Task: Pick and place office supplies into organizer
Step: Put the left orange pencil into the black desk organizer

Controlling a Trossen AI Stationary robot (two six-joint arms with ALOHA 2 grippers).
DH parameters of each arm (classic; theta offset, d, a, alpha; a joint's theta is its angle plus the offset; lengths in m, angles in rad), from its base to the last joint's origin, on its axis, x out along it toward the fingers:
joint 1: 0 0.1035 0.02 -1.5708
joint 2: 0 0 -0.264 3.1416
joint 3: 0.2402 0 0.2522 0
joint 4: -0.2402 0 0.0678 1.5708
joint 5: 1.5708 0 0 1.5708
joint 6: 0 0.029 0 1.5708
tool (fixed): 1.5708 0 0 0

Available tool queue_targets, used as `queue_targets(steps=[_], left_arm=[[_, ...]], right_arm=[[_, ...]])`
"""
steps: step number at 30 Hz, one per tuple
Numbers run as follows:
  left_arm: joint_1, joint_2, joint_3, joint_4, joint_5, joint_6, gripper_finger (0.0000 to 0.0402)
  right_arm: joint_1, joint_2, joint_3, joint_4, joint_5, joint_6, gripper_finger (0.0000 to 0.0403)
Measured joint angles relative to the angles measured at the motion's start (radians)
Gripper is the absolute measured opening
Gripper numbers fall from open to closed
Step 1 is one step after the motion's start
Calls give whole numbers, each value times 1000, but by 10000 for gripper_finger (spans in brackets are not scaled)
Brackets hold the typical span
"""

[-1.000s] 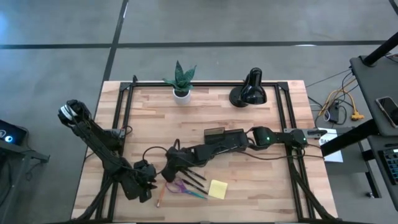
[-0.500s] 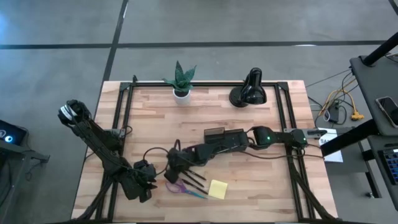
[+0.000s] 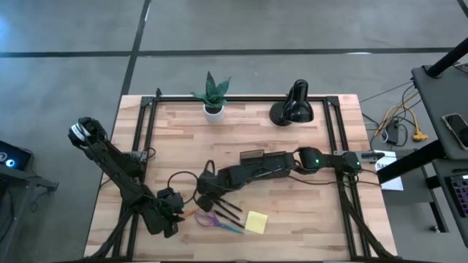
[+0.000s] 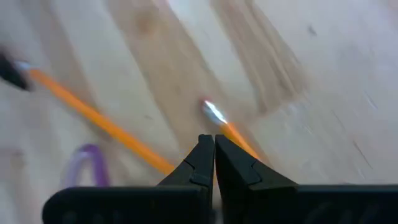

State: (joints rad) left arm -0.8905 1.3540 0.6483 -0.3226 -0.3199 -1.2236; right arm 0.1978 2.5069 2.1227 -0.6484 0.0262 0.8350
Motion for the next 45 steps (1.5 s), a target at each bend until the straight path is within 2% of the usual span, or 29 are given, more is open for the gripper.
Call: queue_targets(steps=[5,13,18,28,45], left_arm=[[0,0,0,0,0,0,117],[0,0,0,0,-3,0,117],[0,0,0,0,-3,0,117],[0,0,0,0,-5,0,117],[0,0,0,0,-8,0,117]], right_arm=[[3,0,0,-55,-51,52,9],[11,-14,7,-50,-68,56,9],[18,-11,11,-10,-121,63,9],[20,-5,-5,38,-95,70,9],[14,-2,-51,56,-109,108,9]])
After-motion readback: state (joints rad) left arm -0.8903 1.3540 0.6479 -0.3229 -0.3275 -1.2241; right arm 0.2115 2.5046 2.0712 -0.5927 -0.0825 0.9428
